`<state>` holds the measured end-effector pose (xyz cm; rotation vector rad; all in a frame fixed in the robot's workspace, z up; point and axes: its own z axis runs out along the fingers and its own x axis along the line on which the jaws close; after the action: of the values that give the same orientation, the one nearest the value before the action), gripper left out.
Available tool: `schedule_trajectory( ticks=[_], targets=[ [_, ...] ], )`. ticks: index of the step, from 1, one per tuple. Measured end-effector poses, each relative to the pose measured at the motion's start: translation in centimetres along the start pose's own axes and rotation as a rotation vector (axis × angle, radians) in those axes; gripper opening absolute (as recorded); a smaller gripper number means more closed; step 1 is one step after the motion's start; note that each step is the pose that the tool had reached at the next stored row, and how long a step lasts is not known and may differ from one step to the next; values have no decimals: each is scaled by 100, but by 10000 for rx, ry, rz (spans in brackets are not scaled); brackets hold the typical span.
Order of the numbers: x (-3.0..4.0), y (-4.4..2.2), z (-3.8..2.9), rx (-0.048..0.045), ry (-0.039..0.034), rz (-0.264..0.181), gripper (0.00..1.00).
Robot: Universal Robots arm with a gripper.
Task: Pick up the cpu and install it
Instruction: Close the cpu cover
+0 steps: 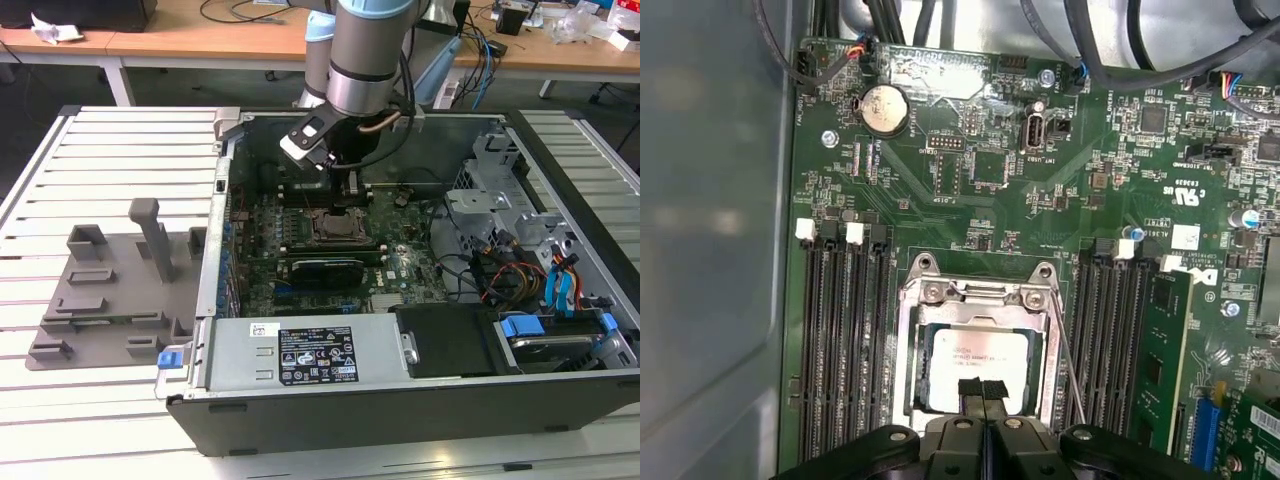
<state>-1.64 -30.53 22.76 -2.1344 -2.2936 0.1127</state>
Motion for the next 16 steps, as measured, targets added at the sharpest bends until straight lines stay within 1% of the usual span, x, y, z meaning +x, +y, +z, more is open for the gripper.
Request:
schedule_trajectory(
  ticks=[2,7,13,16],
  targets=[
    [-1,-2,-26,-1,0,0,11],
    [-3,-4,-64,0,0,0,11],
    [-6,-7,-127,0,0,0,11],
    [-8,-10,-179,0,0,0,11]
  ],
)
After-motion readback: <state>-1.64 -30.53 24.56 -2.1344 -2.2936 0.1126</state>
